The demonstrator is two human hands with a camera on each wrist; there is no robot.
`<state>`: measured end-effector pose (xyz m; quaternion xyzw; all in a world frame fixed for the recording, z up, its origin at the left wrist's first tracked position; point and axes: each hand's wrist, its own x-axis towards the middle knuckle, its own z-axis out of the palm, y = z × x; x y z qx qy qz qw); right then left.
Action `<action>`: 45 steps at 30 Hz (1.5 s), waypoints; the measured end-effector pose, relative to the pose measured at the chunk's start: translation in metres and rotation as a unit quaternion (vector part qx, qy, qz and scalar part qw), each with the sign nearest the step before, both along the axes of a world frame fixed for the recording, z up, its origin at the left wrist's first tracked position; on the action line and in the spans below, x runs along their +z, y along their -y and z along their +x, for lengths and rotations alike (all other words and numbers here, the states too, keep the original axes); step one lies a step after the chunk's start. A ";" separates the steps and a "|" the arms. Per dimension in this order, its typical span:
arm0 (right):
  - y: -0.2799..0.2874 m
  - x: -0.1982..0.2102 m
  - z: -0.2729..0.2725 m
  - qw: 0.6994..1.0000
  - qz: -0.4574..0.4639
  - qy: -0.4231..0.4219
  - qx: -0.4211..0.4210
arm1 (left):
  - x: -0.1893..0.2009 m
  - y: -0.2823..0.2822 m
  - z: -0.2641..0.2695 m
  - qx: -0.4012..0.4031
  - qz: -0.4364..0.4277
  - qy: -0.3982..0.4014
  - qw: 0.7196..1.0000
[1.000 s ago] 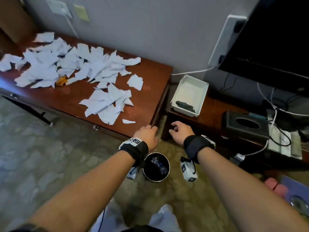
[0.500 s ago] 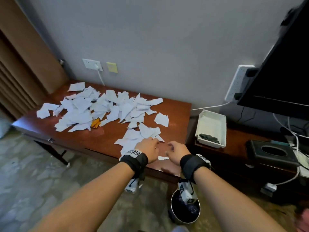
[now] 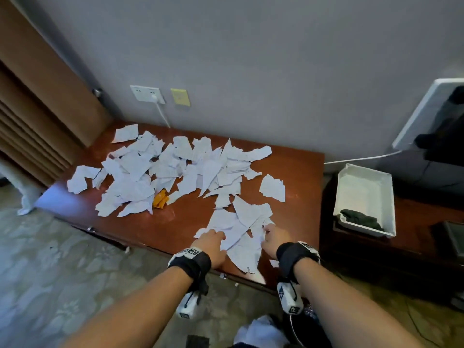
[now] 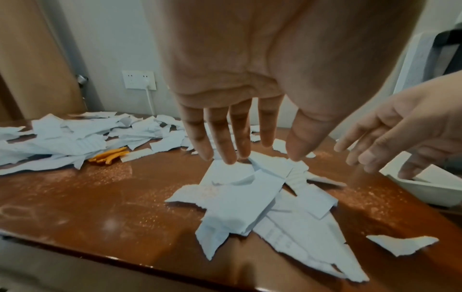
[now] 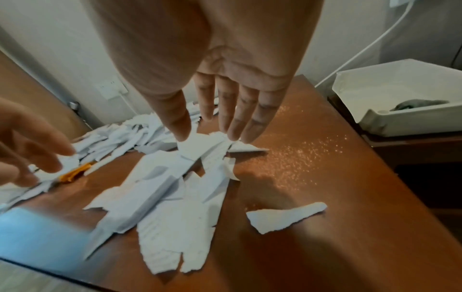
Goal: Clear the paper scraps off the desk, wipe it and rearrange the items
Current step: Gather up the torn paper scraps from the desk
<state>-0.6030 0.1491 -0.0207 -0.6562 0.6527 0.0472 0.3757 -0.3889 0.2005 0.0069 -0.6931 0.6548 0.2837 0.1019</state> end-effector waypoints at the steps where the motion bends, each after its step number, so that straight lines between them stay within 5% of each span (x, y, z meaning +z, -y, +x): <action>1: 0.005 -0.007 0.001 1.000 0.010 -0.008 0.001 | -0.007 0.007 0.003 -0.003 0.010 0.004 1.000; 9: 0.006 -0.063 -0.019 0.992 0.064 -0.105 0.018 | -0.046 0.053 0.008 -0.059 0.042 0.039 0.997; 24: -0.002 -0.063 0.006 0.984 0.080 -0.137 -0.077 | -0.094 0.106 0.055 -0.251 0.022 0.111 0.961; 28: 0.006 -0.055 0.028 0.985 0.000 -0.031 -0.171 | -0.100 0.113 0.061 -0.262 0.027 0.107 0.959; 32: 0.015 -0.058 0.056 0.986 -0.006 0.052 -0.159 | -0.104 0.119 0.060 -0.261 0.046 0.107 0.958; 40: 0.009 -0.085 0.082 0.996 -0.001 -0.076 -0.052 | -0.116 0.127 0.054 -0.272 0.045 0.092 0.957; 45: 0.013 -0.087 0.079 0.991 0.007 -0.090 -0.099 | -0.119 0.125 0.050 -0.246 0.075 0.068 0.964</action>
